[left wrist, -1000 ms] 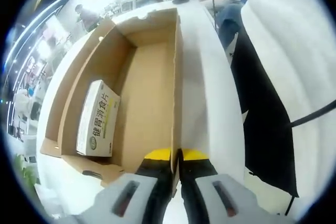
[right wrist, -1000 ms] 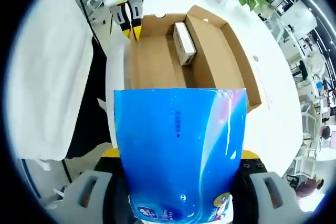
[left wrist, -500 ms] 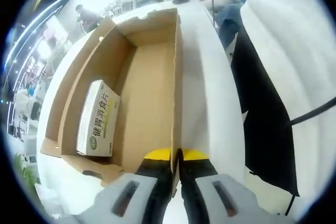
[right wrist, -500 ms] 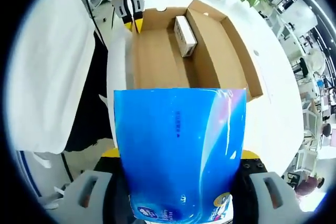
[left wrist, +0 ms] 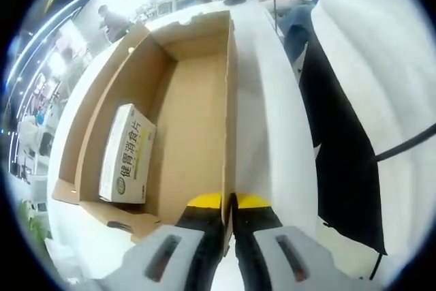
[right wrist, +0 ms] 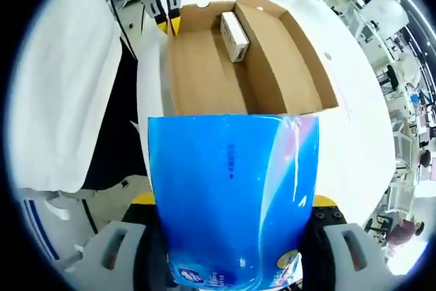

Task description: Operate the shoe box by opening the lid, removing the specified soft item, and placing it in the target area until the item is outside and the box remains undamaged.

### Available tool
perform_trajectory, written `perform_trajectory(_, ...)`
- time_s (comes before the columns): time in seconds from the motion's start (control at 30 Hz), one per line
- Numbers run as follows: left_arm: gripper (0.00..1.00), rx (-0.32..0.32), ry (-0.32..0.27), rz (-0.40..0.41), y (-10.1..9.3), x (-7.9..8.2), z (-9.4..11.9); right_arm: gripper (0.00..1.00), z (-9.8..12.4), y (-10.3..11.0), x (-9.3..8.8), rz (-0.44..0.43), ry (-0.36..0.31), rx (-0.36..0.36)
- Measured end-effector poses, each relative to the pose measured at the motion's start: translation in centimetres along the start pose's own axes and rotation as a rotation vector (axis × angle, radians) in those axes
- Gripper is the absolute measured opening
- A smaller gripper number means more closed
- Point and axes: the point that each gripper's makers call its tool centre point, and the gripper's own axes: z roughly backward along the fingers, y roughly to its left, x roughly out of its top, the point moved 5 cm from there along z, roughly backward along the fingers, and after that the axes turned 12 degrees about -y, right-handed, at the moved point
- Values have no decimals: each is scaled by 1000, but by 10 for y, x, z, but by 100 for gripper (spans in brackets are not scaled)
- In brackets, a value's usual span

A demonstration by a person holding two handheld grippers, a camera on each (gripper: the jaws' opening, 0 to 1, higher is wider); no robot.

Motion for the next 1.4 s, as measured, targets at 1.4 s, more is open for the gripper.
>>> perform_trajectory(1.4, 3, -14, 0, -4, 0, 0, 1, 79, -24, 4, -40, 23, 60, 95)
